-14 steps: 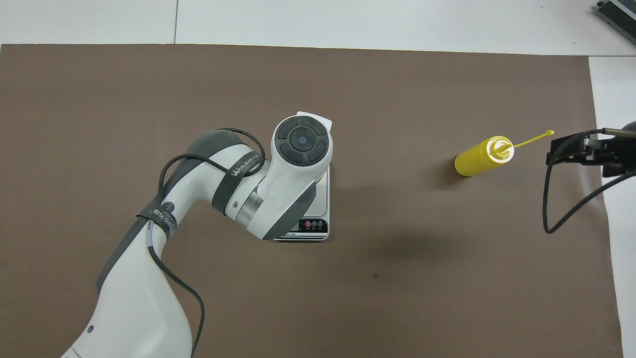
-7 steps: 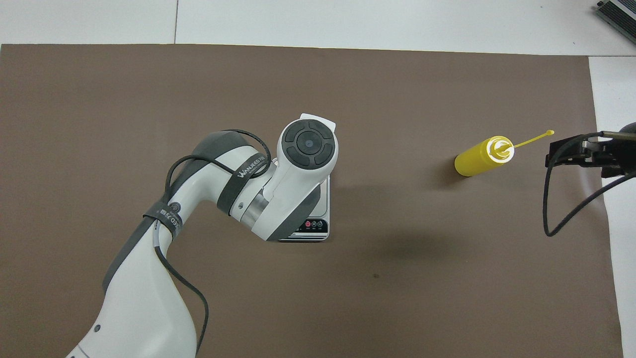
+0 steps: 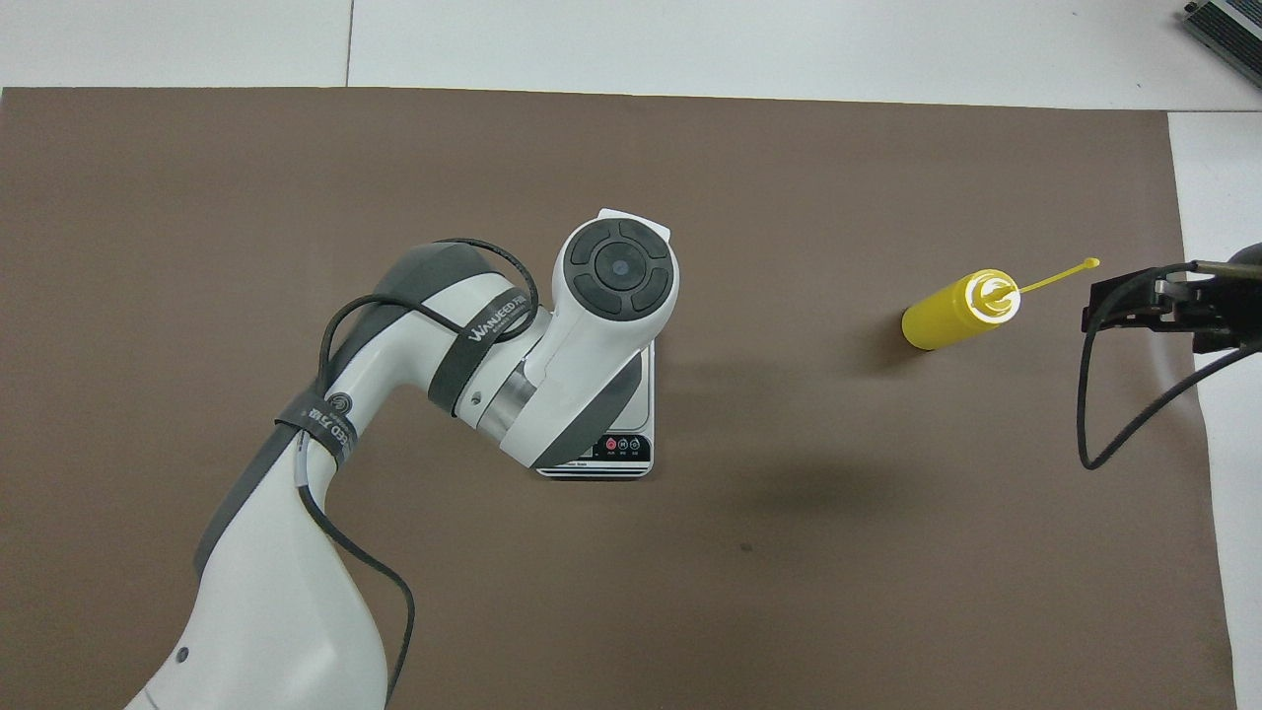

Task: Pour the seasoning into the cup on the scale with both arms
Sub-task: 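Release the cup on the scale and retract the left gripper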

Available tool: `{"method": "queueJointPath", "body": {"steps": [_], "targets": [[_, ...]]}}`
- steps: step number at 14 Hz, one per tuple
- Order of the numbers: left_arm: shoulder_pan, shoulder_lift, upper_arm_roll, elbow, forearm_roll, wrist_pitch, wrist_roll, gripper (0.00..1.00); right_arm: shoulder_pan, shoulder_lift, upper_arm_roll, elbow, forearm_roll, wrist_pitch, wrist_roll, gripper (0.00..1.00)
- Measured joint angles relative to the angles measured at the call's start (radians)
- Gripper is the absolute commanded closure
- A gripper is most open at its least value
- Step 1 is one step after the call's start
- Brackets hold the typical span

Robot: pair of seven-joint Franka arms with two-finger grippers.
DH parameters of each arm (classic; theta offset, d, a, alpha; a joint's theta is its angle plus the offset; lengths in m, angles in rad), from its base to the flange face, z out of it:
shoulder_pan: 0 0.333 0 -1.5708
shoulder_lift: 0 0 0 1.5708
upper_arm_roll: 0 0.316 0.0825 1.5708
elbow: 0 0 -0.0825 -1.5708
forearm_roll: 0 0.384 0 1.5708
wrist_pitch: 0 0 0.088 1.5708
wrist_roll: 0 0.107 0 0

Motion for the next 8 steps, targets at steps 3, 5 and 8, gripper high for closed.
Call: {"method": "queueJointPath", "body": {"steps": [3,5,8], "targets": [[0.001,0.019,0.009,0.074,0.003,-0.069,0.0,0.35,0.0,-0.001,0.0,-0.005,0.0,0.005,-0.02,0.0],[0.015,0.023,0.014,0.103,0.003,-0.099,0.0,0.35,-0.002,-0.012,0.0,-0.045,0.0,0.068,-0.064,0.0],[0.074,0.016,0.014,0.18,0.001,-0.183,0.046,0.35,-0.021,-0.054,-0.001,-0.175,0.008,0.222,-0.162,0.0]]}}
